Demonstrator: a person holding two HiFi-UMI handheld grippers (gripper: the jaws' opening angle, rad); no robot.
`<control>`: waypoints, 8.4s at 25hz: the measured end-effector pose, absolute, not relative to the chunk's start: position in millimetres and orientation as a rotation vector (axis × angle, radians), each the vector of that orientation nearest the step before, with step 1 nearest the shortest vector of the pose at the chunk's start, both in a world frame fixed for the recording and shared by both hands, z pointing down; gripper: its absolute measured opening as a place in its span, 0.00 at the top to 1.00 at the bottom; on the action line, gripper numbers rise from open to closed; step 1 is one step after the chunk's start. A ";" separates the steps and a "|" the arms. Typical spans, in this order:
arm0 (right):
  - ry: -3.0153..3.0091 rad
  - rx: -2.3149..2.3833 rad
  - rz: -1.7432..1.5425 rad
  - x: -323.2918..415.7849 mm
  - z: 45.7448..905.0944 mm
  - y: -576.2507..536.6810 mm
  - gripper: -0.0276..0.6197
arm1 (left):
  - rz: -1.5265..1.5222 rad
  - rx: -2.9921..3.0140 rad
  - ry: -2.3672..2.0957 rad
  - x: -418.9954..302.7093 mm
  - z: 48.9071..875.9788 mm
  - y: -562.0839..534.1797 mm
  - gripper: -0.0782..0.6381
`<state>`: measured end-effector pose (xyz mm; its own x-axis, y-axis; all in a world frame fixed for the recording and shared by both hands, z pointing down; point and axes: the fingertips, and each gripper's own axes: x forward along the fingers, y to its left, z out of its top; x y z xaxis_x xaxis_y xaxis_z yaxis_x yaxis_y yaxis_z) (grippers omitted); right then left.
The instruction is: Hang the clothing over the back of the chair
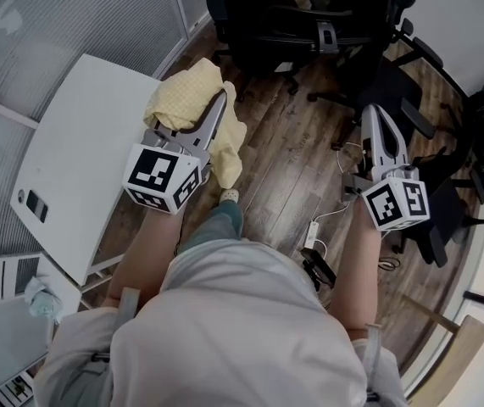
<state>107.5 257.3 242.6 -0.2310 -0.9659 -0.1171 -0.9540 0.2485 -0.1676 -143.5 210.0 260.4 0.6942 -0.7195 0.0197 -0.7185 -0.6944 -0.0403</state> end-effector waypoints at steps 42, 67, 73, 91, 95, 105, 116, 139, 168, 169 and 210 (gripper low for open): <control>2.196 -1.916 0.022 86.5 221.6 90.0 0.92 | -0.052 -2.961 1.020 -129.0 268.1 12.2 0.76; 2.237 -1.884 -0.014 78.2 224.0 56.2 0.92 | -0.042 -2.975 0.990 -125.9 272.1 -0.7 0.76; 2.246 -1.867 -0.052 91.9 232.9 39.7 0.92 | -0.062 -2.972 1.019 -116.0 277.3 -9.6 0.76; 2.355 -1.723 -0.115 129.4 246.6 -59.4 0.92 | -0.105 -2.948 1.123 -72.0 283.3 -76.3 0.76; 2.364 -1.721 -0.148 139.2 254.6 -80.3 0.92 | -0.116 -2.945 1.149 -63.1 286.4 -92.9 0.76; 2.416 -1.646 -0.192 162.6 261.1 -139.6 0.92 | -0.129 -2.932 1.225 -35.0 288.3 -134.4 0.76; 2.494 -1.501 -0.222 175.1 261.3 -186.6 0.92 | -0.167 -2.873 1.369 -19.2 291.2 -155.9 0.76; 2.596 -1.360 -0.251 186.9 267.7 -249.4 0.92 | -0.203 -2.813 1.528 -4.0 302.8 -201.7 0.76; 2.480 -1.500 -0.268 175.1 262.4 -223.3 0.92 | -0.267 -2.941 1.208 -6.8 296.0 -192.7 0.76; 2.477 -1.505 -0.268 175.9 262.1 -221.8 0.92 | -0.265 -2.946 1.196 -6.5 295.4 -192.2 0.76; 2.412 -1.561 -0.298 165.7 261.4 -254.4 0.92 | -0.210 -3.041 0.992 -5.9 286.0 -239.2 0.76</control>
<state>165.7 -254.4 261.4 -0.3934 -0.9139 -0.0999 -0.8622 0.4045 -0.3049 -5.9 -239.2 286.0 0.8001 -0.5824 0.1438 -0.5908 -0.8066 0.0204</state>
